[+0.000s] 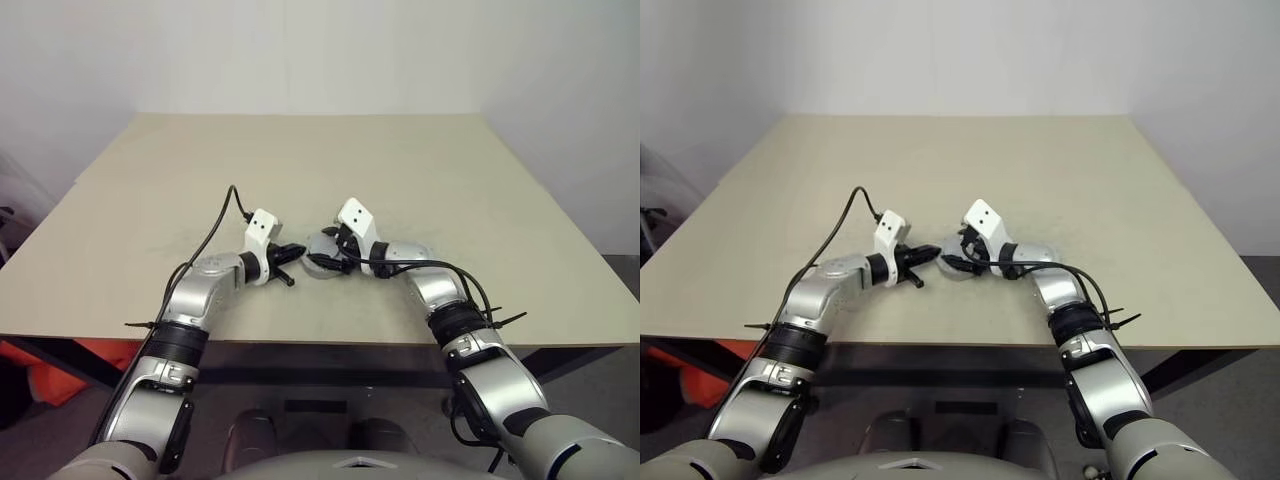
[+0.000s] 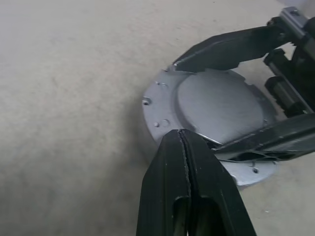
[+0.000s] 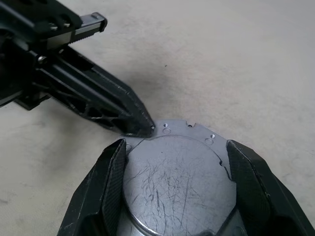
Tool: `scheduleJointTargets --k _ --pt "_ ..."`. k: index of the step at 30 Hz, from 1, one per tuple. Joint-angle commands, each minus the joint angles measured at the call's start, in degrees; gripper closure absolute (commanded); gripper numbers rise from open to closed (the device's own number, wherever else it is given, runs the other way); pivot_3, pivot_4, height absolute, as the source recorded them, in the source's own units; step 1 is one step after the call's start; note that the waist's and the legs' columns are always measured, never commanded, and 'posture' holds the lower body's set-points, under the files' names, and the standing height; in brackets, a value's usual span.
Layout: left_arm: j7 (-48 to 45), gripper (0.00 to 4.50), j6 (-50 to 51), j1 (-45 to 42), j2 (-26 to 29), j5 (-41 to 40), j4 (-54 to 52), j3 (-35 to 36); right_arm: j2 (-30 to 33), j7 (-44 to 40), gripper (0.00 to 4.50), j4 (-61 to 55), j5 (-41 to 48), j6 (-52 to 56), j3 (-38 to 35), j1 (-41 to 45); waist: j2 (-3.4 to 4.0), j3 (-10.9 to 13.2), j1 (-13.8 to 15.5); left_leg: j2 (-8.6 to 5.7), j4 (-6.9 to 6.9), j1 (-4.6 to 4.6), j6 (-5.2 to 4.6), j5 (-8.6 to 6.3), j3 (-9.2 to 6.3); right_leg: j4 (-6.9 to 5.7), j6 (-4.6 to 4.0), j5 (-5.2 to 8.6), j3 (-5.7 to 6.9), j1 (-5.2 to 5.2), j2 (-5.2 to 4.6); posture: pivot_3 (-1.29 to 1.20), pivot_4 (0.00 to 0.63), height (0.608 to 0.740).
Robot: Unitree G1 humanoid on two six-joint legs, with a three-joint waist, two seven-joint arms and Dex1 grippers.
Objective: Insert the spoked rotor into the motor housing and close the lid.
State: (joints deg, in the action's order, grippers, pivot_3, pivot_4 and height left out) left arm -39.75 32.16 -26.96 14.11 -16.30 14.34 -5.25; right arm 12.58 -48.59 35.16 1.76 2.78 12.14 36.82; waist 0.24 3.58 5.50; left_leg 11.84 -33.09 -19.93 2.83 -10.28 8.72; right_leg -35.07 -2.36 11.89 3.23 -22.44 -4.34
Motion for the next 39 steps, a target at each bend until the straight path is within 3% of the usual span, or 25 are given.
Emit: scheduleJointTargets --k 1,2,4,10,17,20,23,26,31,39 --pt "-0.15 4.48 2.63 0.74 -0.17 -0.42 -1.51 -0.73 0.68 -0.1 1.38 -1.1 0.62 2.07 -1.1 0.58 0.0 0.0 0.0 0.0 0.0 0.02 0.0 0.0 0.0 0.02 0.0 0.0 0.0 0.02 0.0 0.0 0.0 0.74" --pt "-0.05 4.5 2.95 0.83 -0.2 -0.51 -1.74 -0.69 0.65 -0.34 0.65 -2.02 0.9 2.36 -1.15 0.45 0.0 0.0 0.0 0.0 0.02 0.02 0.0 0.0 -0.01 0.06 0.0 0.0 0.01 0.03 0.0 0.0 0.0 0.74" --pt "0.13 4.5 3.41 1.0 -0.25 -0.56 -2.12 -0.63 0.64 -0.1 0.02 -4.17 0.91 2.14 -1.13 0.0 0.0 0.0 -0.01 0.0 0.03 -0.01 0.0 0.0 -0.01 0.12 0.0 0.0 0.01 0.03 0.0 0.0 0.0 0.74" --pt "0.5 4.5 3.79 1.13 -0.23 -0.36 -2.43 -0.55 1.19 -1.83 0.02 -13.64 4.51 4.79 -2.83 -1.3 0.0 0.0 0.01 -0.02 0.25 -0.16 -0.1 -0.06 -0.01 0.28 -0.18 -0.12 0.01 -0.07 0.01 0.0 0.0 0.74" --pt "0.43 4.5 3.96 1.06 -0.31 -0.31 -2.2 -0.66 1.88 2.13 0.02 -25.16 13.33 18.89 -10.27 -0.92 0.0 0.0 0.07 -0.04 0.37 -0.19 -0.12 -0.08 0.0 0.35 -0.22 -0.13 0.0 -0.11 0.01 0.0 0.0 0.74" --pt "0.28 4.5 4.11 0.99 -0.57 -0.41 -2.29 -0.82 2.66 9.55 0.02 -23.3 15.83 31.41 -15.69 1.2 0.0 0.0 0.07 -0.04 0.37 -0.15 -0.09 -0.06 0.0 0.34 0.07 0.04 0.0 -0.11 0.01 0.0 0.0 0.74" --pt "0.28 4.5 4.03 1.04 -0.84 -0.25 -2.43 -1.13 2.81 17.77 0.02 -20.74 21.17 51.43 -24.01 3.54 0.01 0.0 0.09 -0.05 0.37 -0.15 -0.06 -0.04 0.0 0.34 0.07 0.04 -0.01 -0.11 0.01 0.0 0.0 0.74" --pt "0.24 4.5 3.55 1.25 -1.04 0.05 -2.17 -1.41 3.26 20.01 0.02 -22.42 26.4 66.94 -29.5 2.7 0.02 -0.01 0.22 -0.07 0.43 -0.15 -0.04 -0.03 0.0 0.35 0.05 0.03 -0.01 -0.1 0.01 0.0 0.0 0.74" --pt "0.28 4.5 3.01 1.37 -1.28 0.37 -2.13 -1.6 2.04 21.91 0.02 -25.35 31.17 82.77 -35.84 0.57 0.07 -0.03 0.43 -0.09 0.54 -0.15 0.04 0.02 0.0 0.37 -0.09 -0.05 -0.02 -0.13 0.0 0.0 0.0 0.74" --pt "0.49 4.5 2.3 1.27 -0.81 0.74 -2.44 -1.24 -3.0 25.21 0.02 -21.92 31.09 85.8 -39.48 -0.84 0.09 -0.04 0.6 -0.08 0.67 -0.08 0.27 0.16 0.01 0.37 0.16 0.1 -0.02 -0.15 0.0 0.0 0.0 0.74"
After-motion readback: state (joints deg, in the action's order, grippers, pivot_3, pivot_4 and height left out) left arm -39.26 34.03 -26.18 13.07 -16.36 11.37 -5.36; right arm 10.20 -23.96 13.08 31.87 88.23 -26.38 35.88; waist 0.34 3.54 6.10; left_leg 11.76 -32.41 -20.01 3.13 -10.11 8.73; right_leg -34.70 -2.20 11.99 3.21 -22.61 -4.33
